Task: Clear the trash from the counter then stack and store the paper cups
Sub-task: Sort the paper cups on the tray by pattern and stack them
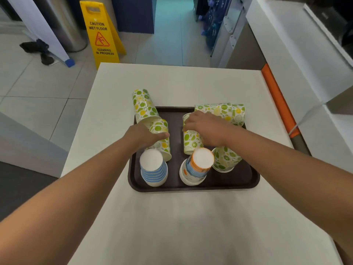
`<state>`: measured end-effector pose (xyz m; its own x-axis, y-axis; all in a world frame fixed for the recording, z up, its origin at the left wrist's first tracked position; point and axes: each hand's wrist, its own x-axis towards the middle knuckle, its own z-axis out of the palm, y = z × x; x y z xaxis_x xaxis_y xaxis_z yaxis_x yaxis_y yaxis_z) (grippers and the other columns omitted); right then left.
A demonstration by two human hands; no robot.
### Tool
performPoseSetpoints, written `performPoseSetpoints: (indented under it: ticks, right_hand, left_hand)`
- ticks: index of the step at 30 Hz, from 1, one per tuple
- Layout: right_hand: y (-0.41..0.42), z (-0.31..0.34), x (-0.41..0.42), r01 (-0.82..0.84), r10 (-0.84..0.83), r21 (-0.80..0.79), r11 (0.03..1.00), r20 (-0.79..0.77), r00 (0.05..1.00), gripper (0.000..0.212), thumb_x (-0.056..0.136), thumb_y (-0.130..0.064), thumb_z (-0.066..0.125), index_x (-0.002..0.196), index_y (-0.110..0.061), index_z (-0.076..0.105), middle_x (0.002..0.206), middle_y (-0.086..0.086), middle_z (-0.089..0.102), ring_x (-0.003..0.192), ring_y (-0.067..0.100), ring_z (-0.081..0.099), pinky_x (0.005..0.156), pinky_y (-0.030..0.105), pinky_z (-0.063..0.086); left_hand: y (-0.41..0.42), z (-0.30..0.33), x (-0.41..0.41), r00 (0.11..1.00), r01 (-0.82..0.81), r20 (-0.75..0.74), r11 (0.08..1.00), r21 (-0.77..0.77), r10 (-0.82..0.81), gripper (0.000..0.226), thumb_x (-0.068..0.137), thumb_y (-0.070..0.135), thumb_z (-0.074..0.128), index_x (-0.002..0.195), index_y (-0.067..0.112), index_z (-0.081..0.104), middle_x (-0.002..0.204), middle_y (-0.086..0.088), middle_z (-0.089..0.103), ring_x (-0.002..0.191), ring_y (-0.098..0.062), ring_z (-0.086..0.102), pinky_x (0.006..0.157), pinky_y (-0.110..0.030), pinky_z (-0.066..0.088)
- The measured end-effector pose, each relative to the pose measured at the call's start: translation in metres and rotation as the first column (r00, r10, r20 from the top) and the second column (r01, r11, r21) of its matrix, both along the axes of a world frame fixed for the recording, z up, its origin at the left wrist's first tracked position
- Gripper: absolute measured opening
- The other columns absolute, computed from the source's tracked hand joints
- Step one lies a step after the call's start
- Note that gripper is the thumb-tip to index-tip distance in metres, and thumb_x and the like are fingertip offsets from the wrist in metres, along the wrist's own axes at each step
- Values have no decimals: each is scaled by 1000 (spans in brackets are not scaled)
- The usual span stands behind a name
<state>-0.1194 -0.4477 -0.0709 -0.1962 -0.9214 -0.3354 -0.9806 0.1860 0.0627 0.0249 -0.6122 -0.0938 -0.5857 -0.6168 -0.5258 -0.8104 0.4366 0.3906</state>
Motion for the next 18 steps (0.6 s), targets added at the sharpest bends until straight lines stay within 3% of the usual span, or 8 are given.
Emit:
performPoseSetpoints:
  ticks: [5, 12, 15, 18]
  right_hand:
    - [-9, -12, -3, -103, 114, 132, 986, -82, 990, 73, 79, -8, 71, 142, -31, 42, 154, 2, 30, 146, 26, 12, 115, 42, 22]
    - [-10, -19, -8, -119, 129, 122, 985, -74, 989, 64, 84, -7, 62, 140, -30, 43, 151, 4, 33, 142, 27, 20, 113, 41, 23]
    - [-5, -11, -15, -37, 37, 36, 999, -7, 999, 66, 84, -6, 61, 140, -34, 42, 151, 1, 34, 140, 23, 24, 112, 40, 26]
    - [8, 5, -22, 161, -137, -95, 982, 216, 967, 72, 77, -12, 71, 138, -37, 43, 149, -2, 36, 137, 20, 29, 108, 38, 31]
  left_hand:
    - [-5, -20, -12, 995, 63, 77, 998, 21, -65, 92, 71, 77, 57, 123, 1, 57, 120, -13, 61, 102, -25, 58, 72, -30, 39]
    - [-3, -19, -21, 998, 53, -27, 997, 57, -52, 83, 69, 75, 62, 120, 10, 61, 117, -8, 62, 94, -20, 54, 71, -28, 38]
    - [-2, -9, -23, 995, 78, -67, 996, 45, -75, 83, 71, 74, 61, 124, 10, 59, 114, -8, 63, 98, -22, 58, 71, -28, 40]
    - [-2, 3, -22, 992, 53, -117, 995, 89, -42, 74, 66, 76, 64, 97, 9, 65, 88, -4, 62, 80, -18, 59, 57, -28, 38]
